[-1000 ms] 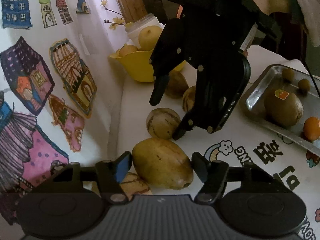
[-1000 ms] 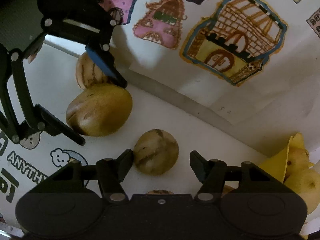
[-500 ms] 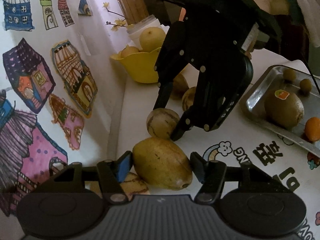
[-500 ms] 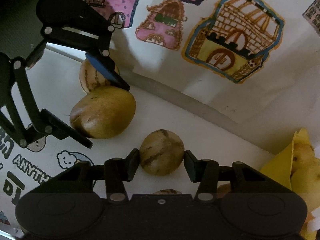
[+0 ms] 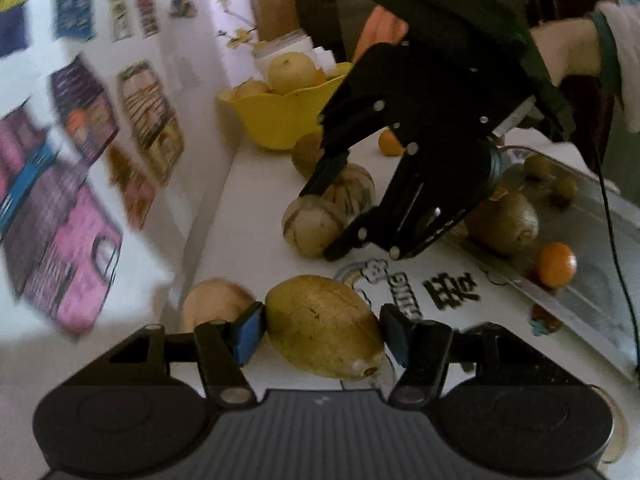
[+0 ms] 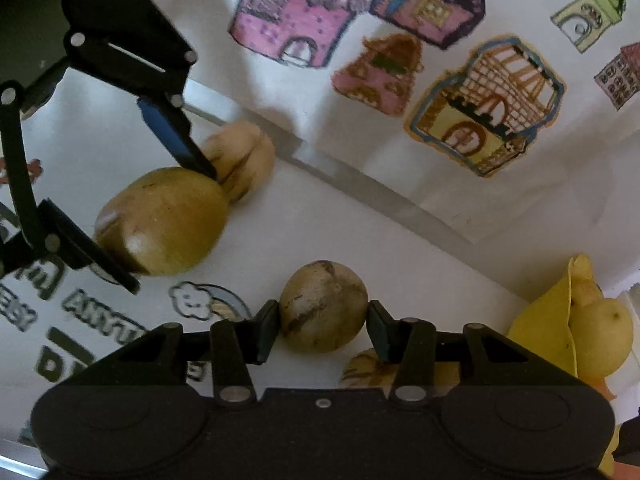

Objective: Organize fruits
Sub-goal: 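Grasp the yellow oval fruit with the left tool while the right tool grasps a striped round fruit, then carry both fruits over the metal tray and open both tools to release them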

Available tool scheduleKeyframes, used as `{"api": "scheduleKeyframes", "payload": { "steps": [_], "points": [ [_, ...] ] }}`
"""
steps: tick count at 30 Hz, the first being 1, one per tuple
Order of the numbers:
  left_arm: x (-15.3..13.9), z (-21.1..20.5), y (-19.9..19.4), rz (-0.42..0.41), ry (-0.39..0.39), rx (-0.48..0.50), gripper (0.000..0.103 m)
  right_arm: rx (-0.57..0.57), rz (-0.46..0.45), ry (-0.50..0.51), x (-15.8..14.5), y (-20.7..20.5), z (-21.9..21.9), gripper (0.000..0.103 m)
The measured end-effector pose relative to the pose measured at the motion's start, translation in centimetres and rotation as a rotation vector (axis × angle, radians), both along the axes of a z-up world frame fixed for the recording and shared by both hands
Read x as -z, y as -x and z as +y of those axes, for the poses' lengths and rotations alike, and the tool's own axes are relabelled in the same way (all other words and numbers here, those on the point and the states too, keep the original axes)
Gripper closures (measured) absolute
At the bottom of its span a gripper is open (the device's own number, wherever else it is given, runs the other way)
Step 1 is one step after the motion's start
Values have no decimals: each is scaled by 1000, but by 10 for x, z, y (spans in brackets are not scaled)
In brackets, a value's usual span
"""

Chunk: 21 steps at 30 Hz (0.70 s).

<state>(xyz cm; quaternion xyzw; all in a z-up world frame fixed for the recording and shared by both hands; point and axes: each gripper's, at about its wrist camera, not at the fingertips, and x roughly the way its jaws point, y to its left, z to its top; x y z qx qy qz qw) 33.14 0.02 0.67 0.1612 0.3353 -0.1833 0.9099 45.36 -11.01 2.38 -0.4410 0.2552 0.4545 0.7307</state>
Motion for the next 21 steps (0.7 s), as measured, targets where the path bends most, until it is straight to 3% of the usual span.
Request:
{"api": "scheduleKeyframes", "payload": {
  "steps": [14,21],
  "points": [
    [-2,37,56,33,230,-197,37,18,78,-92,-7,83,-7,54],
    [-2,56,80,72,375,-264,37,108,166,-195,-14,97,-32,54]
  ]
}}
